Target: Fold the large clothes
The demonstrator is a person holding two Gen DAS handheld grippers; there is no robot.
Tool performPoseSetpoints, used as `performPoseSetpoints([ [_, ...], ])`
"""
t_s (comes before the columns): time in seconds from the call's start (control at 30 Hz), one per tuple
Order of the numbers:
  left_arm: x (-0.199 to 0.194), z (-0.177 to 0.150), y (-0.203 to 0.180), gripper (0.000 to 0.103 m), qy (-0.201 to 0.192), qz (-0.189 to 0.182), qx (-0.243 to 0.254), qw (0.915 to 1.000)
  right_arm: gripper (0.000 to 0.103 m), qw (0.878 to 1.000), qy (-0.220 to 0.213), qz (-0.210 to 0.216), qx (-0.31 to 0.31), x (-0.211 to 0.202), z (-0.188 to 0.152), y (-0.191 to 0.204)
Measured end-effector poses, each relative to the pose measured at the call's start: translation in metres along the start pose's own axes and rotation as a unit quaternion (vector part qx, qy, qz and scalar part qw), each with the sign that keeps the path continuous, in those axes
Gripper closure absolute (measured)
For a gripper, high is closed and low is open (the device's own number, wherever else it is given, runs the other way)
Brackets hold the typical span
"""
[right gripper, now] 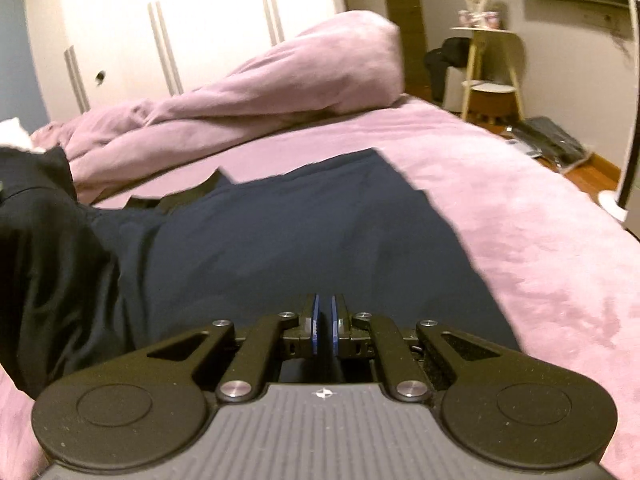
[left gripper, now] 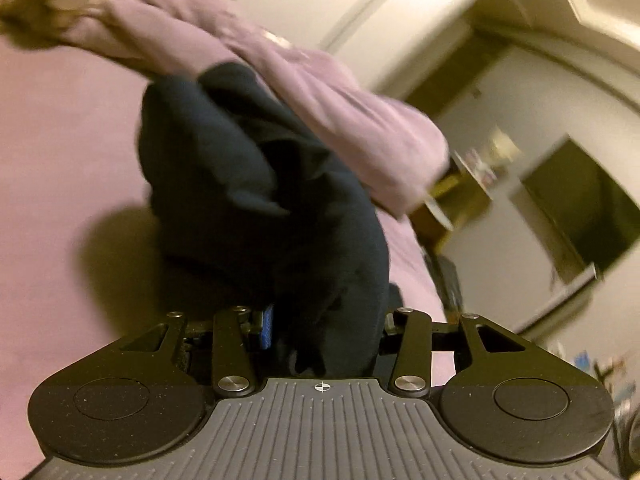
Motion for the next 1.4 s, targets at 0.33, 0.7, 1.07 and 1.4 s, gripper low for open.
performPoseSetpoints([
  [0.33, 0.110, -0.102, -0.025, 0.050, 0.088, -0.006, 0.106, 0.9905, 0.097, 0.998, 0.008, -0.014, 0.055, -0.005, -0.018, -0.050],
  [0.7, -0.010, -0.085, -0.040, 0.031, 0.060, -0.067, 0.096, 0.9913, 0.096, 0.997, 0.003, 0.006, 0.076, -0.018, -0.014, -0.053],
  [1.07, -0.018, -0.037, 0.058, 0.033, 0.025, -0.001, -0.093, 0.9954, 0.095, 0.991, -0.054, 0.108, 0.062, -0.039, 0.055, -0.011],
  [1.4, -0.013, -0.015, 0.081, 0.034, -0.004, 0.030, -0.114, 0.9930, 0.093, 0.985, 0.081, 0.135, -0.075, 0.026, 0.041, 0.065],
])
Point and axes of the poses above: each gripper's, at about its wrist camera, not at the fingertips, and x roughly the way its jaws point, y to its left, z to its top, the point moved 8 cm from there along x, roughly the way its jaws point, and after that the axes turned 12 degrees about -x, right-handed, at the moved point
